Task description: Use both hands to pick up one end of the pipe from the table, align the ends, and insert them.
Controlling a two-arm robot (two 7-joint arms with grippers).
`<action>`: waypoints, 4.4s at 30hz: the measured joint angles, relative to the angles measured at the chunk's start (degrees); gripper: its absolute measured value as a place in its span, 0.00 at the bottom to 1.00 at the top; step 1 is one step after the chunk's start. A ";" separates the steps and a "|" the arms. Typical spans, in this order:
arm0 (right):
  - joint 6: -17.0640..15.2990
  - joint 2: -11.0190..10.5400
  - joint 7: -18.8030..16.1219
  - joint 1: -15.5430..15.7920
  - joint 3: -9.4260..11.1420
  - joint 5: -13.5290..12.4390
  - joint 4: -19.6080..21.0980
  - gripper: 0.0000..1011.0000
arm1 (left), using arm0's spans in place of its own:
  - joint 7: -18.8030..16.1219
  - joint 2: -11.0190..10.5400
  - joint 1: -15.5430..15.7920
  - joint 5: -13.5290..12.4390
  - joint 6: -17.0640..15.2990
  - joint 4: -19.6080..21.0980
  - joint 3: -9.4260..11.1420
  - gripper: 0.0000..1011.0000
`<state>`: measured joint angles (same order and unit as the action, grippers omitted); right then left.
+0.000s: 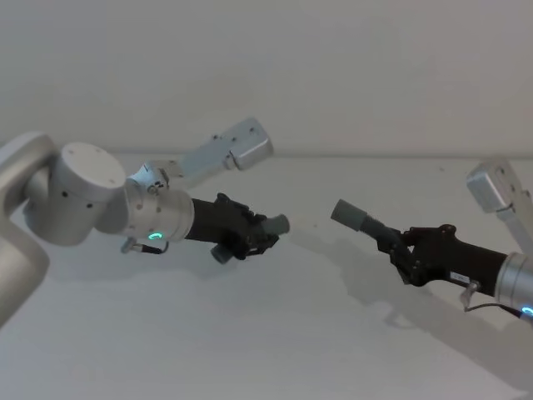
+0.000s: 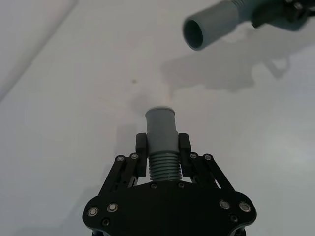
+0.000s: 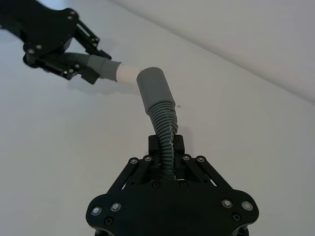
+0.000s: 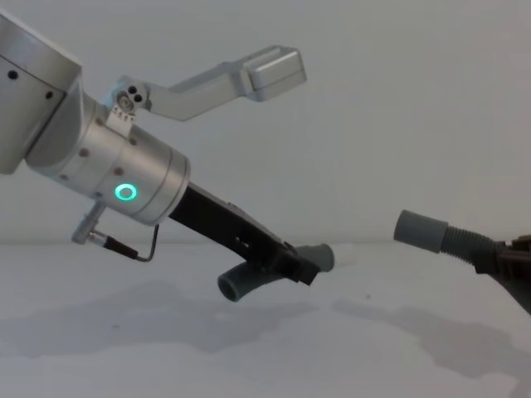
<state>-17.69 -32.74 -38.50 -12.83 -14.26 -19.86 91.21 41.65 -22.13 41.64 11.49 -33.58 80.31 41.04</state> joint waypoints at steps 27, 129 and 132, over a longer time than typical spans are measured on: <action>15.45 -6.71 -16.82 -2.86 -2.60 -2.61 -7.43 0.14 | 14.54 -7.38 5.26 1.35 6.03 2.32 4.94 0.35; 15.86 -10.50 -16.92 -5.49 -9.37 -3.55 -7.97 0.14 | 23.05 -5.04 11.56 7.32 12.57 -4.92 12.49 0.35; 15.83 -10.64 -16.95 -5.60 -9.47 -3.69 -8.01 0.14 | 23.12 -4.96 11.62 7.42 12.67 -5.07 12.64 0.35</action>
<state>-1.86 -43.38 -55.44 -18.43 -23.72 -23.55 83.20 64.77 -27.10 53.25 18.91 -20.91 75.24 53.68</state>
